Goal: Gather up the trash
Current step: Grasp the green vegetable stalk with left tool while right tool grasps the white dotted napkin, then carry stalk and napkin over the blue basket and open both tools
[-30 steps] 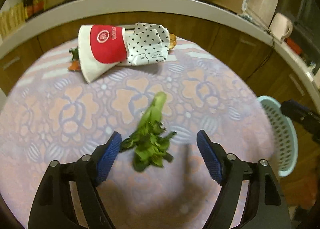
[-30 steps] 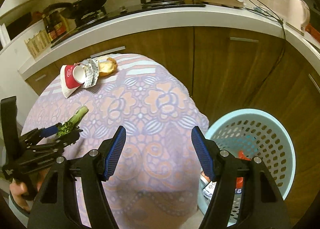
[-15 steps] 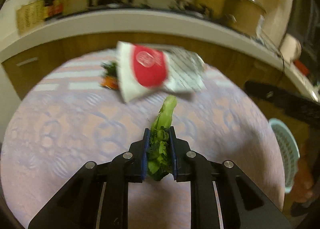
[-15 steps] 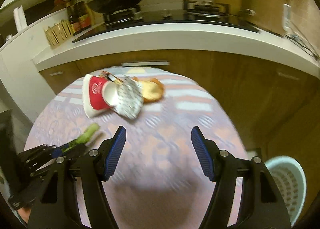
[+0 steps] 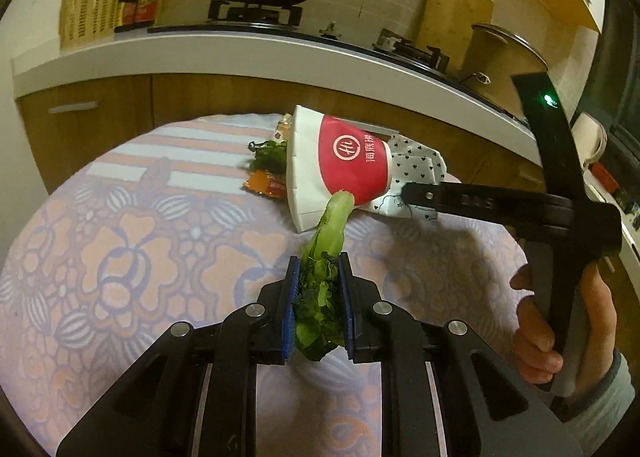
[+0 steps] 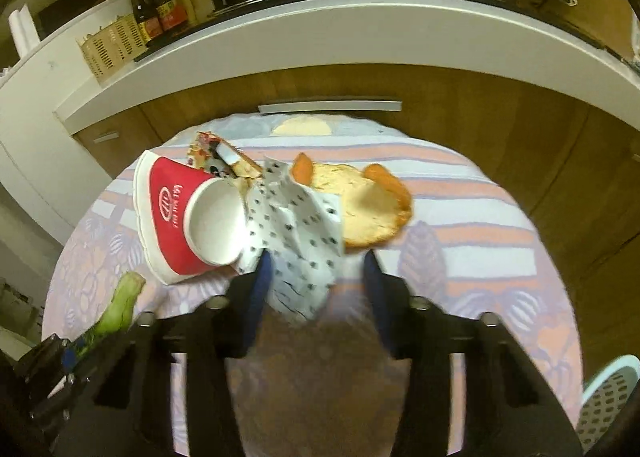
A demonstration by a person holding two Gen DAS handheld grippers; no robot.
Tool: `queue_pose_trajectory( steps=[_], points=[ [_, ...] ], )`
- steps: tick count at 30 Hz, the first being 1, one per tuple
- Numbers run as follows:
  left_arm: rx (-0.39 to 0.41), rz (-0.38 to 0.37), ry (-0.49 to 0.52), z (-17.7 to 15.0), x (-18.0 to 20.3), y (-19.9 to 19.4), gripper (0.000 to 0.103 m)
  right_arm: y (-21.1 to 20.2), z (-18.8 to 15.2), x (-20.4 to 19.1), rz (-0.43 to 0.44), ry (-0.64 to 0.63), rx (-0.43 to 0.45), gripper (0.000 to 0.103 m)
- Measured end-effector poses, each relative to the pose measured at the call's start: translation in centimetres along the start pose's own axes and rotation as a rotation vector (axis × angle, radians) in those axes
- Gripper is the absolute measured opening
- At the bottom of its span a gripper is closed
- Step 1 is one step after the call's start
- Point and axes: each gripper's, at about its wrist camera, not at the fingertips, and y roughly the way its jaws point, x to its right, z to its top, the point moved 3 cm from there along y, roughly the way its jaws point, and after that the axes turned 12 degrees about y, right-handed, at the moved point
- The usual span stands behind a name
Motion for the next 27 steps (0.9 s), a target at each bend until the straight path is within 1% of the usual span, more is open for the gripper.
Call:
queue_pose_trajectory(
  steps=[2,4,7,12,14,18,20,23,27],
  points=[
    [0.0,0.0,0.007,0.0,0.1,0.0,0.017,0.2,-0.2,-0.4,0.026,-0.004,-0.003,0.014],
    [0.0,-0.003,0.002,0.0,-0.1,0.1,0.017,-0.1,-0.6,-0.9,0.023,-0.025,0.011,0.009],
    [0.002,-0.009,-0.015,0.0,-0.4,0.0,0.017,-2.1,-1.7,-1.5,-0.012,-0.069,0.076,0.003],
    [0.015,-0.018,-0.021,-0.2,-0.4,-0.5,0.017,-5.9,-2.9,-1.6,-0.057,-0.103,0.166,0.003],
    [0.022,-0.028,-0.014,-0.2,0.0,-0.7,0.017,-7.0,-3.2,-1.1,-0.052,-0.094,0.175,0.003],
    [0.04,-0.074,-0.024,-0.1,0.8,-1.6,0.017,-9.2,-4.0,0.1,-0.058,-0.069,0.198,0.003],
    [0.048,-0.086,-0.007,0.2,2.0,-2.3,0.017,-10.6,-4.4,0.8,-0.065,-0.059,0.217,0.003],
    [0.065,-0.128,0.015,0.6,4.0,-3.4,0.017,-13.1,-5.0,2.0,-0.076,-0.043,0.257,0.003],
    [0.095,-0.166,0.066,1.5,6.9,-5.0,0.017,-16.0,-5.1,3.9,-0.073,0.009,0.3,0.003]
  ],
)
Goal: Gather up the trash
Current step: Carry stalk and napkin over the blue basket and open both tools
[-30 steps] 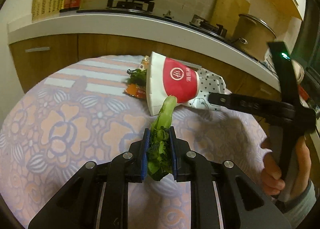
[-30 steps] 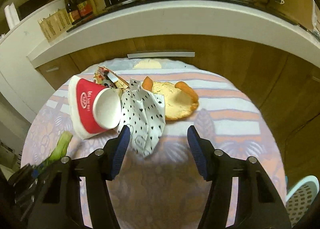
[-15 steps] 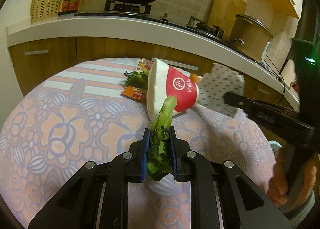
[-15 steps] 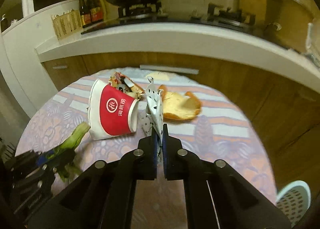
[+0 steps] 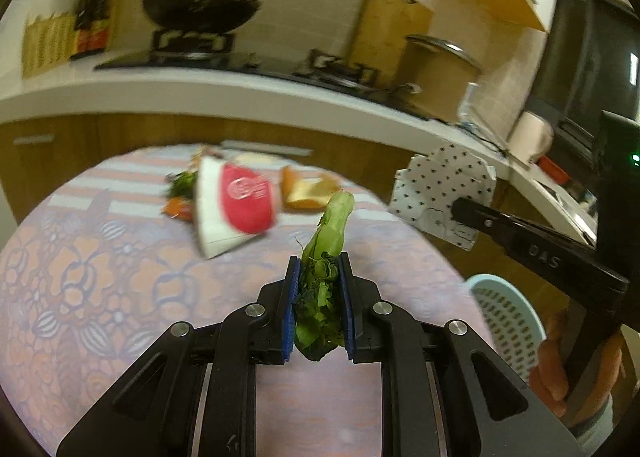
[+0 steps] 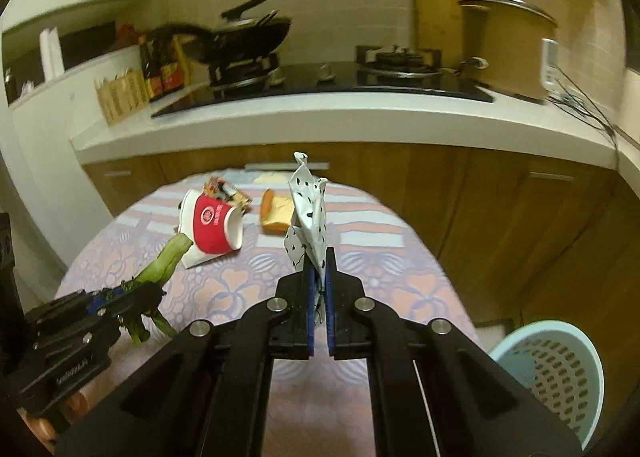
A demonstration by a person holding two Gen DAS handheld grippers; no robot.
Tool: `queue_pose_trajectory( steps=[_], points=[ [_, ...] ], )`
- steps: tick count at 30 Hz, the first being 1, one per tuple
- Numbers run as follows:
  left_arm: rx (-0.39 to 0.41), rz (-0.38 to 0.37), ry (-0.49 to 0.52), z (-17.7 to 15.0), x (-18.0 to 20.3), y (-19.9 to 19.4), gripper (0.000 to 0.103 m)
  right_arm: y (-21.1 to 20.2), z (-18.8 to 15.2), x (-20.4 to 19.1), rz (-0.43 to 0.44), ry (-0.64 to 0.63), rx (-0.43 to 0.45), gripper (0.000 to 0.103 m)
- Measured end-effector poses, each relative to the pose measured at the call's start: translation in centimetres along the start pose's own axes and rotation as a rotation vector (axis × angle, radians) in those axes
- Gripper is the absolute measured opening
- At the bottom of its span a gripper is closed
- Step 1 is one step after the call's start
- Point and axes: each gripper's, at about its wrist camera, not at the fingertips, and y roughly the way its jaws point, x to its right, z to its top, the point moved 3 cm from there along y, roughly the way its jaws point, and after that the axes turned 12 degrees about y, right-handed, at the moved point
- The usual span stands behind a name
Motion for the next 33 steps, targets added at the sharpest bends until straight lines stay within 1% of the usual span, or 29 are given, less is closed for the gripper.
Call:
queue_pose_trajectory(
  steps=[6,9,14,21,27,33],
  points=[
    [0.023,-0.044,0.071,1.6,4.7,-0.5,0.017,-3.6,0.5,3.0,-0.012,0.048,0.055,0.003],
    [0.029,-0.074,0.102,2.1,6.8,-0.4,0.017,-5.5,0.5,4.9,-0.037,0.069,0.078,0.003],
    [0.029,-0.122,0.177,3.0,11.7,0.6,0.017,-8.3,0.2,8.1,-0.077,0.103,0.113,0.003],
    [0.016,-0.186,0.233,3.2,17.4,1.8,0.017,-11.6,-0.3,12.7,-0.136,0.158,0.15,0.003],
    [-0.009,-0.232,0.307,2.8,22.3,3.4,0.017,-13.3,-1.5,17.3,-0.187,0.237,0.154,0.003],
    [-0.067,-0.281,0.331,1.9,25.2,5.7,0.017,-13.9,-2.7,21.1,-0.231,0.303,0.137,0.003]
  ],
)
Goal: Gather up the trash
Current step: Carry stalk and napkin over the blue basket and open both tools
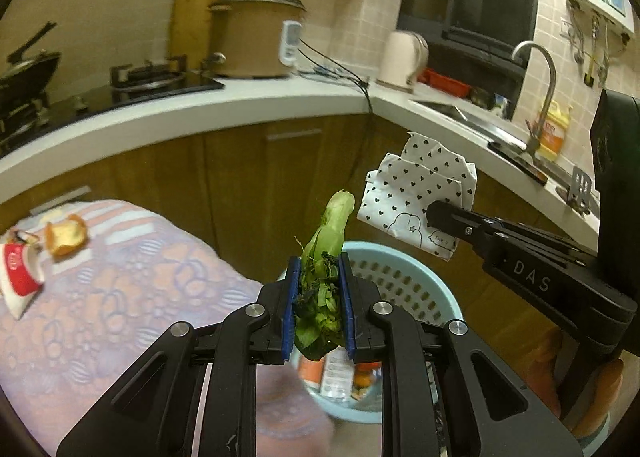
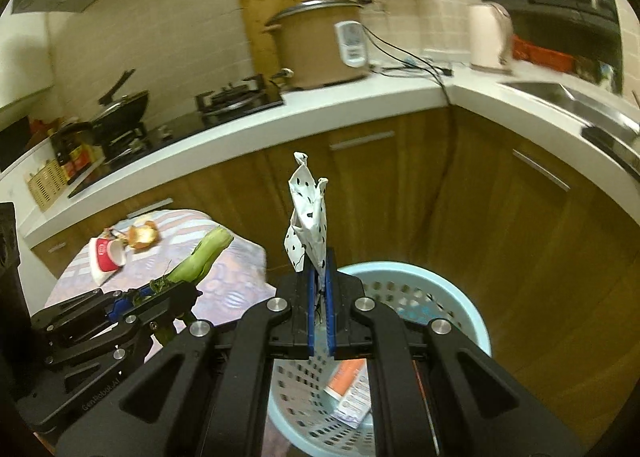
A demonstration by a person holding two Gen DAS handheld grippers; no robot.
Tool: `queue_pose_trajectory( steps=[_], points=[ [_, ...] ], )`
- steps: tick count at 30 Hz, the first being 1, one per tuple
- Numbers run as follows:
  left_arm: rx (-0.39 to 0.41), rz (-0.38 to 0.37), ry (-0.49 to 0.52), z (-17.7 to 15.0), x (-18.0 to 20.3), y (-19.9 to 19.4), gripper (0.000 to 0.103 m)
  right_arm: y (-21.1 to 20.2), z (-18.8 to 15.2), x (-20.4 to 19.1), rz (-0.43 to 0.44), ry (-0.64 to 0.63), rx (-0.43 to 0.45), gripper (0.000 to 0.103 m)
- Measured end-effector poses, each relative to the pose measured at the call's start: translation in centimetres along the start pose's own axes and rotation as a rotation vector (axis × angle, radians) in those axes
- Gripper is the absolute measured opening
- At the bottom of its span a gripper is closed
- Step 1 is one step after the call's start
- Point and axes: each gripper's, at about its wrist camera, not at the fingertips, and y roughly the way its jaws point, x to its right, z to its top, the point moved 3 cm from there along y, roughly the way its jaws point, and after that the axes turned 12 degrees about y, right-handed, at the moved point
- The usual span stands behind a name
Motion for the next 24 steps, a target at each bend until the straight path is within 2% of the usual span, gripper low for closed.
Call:
queue_pose_trajectory(
  steps=[6,12,13,16,17,18,20,24],
  points=[
    [-0.042,-0.044,-0.011,-0.4,1.0,2.2,0.017,1.1,-0.8,3.2,-0.043,0.041,-0.043,0.003],
    [-0.116,-0.095,-0.046,-1.4,1.4,4.7,0.018,3.2,-2.3,5.8,-0.086,0.088,-0.129,0.003],
    [-0.128,-0.103,-0.055,-1.6,1.2,5.2,0.021,3.5,-2.5,6.0,-0.091,0.093,-0.138,0.003],
    [-0.149,-0.113,-0.064,-2.1,1.1,5.8,0.045,4.1,-3.0,6.8,-0.096,0.105,-0.167,0.003],
    [-0.152,-0.109,-0.062,-2.2,1.0,5.9,0.049,4.2,-3.1,7.0,-0.097,0.111,-0.176,0.005],
    [-0.159,-0.111,-0.06,-2.3,1.1,6.0,0.051,4.4,-3.3,7.3,-0.097,0.121,-0.188,0.006],
    [-0.165,-0.11,-0.059,-2.4,1.0,6.0,0.055,4.7,-3.4,7.7,-0.089,0.139,-0.204,0.018],
    [-0.158,-0.105,-0.061,-2.5,0.7,5.6,0.058,4.7,-3.6,7.9,-0.09,0.155,-0.201,0.032]
  ],
)
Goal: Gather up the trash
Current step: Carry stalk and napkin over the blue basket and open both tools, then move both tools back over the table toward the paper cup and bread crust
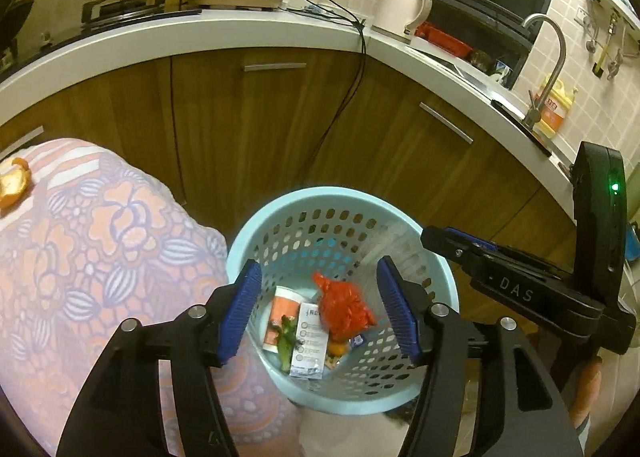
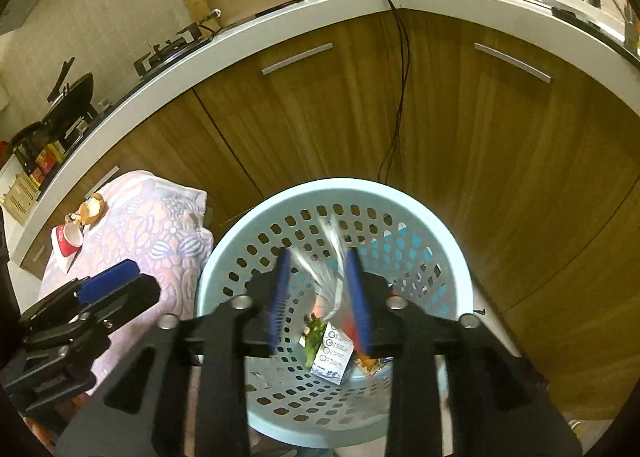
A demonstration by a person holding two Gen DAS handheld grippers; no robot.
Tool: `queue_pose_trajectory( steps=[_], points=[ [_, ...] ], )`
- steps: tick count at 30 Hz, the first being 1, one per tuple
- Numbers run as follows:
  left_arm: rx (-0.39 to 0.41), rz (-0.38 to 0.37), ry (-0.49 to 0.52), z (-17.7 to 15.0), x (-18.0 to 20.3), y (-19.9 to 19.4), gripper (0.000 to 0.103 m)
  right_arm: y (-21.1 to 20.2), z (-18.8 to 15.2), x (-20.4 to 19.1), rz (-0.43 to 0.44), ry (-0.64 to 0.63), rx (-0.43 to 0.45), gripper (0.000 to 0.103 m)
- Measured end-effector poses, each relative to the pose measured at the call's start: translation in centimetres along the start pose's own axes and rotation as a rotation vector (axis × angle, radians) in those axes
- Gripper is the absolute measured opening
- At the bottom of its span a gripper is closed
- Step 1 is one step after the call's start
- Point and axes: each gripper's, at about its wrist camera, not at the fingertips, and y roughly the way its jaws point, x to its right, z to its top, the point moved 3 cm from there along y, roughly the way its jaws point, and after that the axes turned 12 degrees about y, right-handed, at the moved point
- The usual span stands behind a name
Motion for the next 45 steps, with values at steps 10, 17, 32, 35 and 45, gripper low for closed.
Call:
queue_pose_trajectory(
  steps=[10,17,32,35,45],
  points=[
    [0.035,0.028,-0.031,-0.5,-1.6,-2.0,0.058,-0.6,-0.2,-2.1,0.025,-0.033,0.02,0.047],
    [0.077,0.086,-0.089,-1.2,-4.9,-4.9,0.058,-0.3,-1.1,-6.1,0.064,-0.099,0.007,0.047],
    [0.134,0.469,-0.257,-3.9,-16.2,-12.0,0.066,2.8,-4.2,-18.1,0.168,-0.256,-0.03,0.047],
    [0.119,0.545,-0.302,-4.7,-18.8,-12.6,0.066,4.0,-4.9,-20.3,0.175,-0.28,-0.037,0.047],
    [0.018,0.751,-0.384,-5.4,-26.0,-10.2,0.066,8.9,-7.1,-25.6,0.168,-0.368,-0.068,0.053]
  ],
)
